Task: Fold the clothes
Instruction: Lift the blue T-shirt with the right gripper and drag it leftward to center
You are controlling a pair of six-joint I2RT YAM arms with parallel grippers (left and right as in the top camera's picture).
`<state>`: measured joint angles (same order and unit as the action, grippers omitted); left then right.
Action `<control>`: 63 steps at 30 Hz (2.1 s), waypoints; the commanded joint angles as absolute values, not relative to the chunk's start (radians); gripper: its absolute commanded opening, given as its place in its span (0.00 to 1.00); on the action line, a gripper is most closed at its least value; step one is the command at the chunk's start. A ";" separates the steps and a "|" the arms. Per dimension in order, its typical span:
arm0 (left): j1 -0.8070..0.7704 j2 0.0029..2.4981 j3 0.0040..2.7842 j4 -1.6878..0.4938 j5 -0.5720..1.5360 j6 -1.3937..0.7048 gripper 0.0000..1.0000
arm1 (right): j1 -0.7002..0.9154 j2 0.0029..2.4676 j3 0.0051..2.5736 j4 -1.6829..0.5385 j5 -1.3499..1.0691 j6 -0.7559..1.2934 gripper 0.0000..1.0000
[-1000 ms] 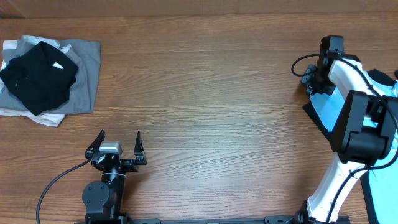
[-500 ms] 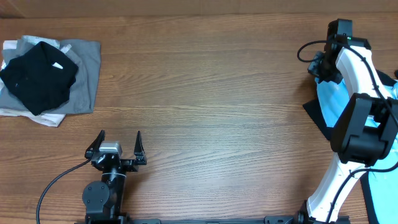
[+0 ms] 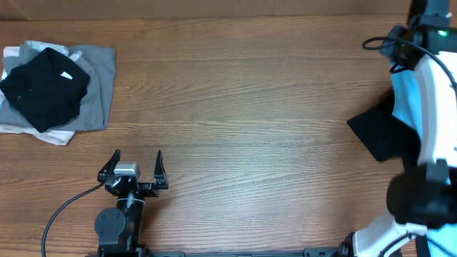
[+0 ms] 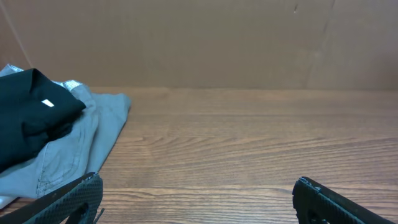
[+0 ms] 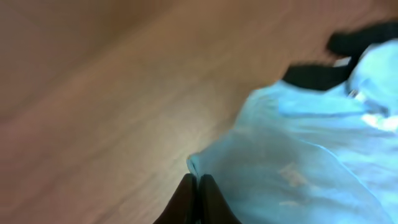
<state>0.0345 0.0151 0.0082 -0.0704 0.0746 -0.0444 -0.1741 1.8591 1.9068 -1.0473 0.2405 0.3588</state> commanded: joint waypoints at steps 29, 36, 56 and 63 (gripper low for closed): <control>0.039 0.006 0.005 -0.071 0.085 -0.022 1.00 | -0.164 1.426 2.186 -1.002 0.410 0.321 0.04; 0.039 0.006 0.005 -0.071 0.085 -0.022 1.00 | -0.163 1.421 2.279 -1.001 0.286 0.318 0.04; 0.039 0.006 0.005 -0.071 0.085 -0.022 1.00 | 0.264 1.710 2.288 -0.872 -0.189 0.447 0.04; 0.039 0.006 0.005 -0.071 0.085 -0.022 1.00 | 0.466 1.910 2.288 -0.725 -0.282 0.534 0.04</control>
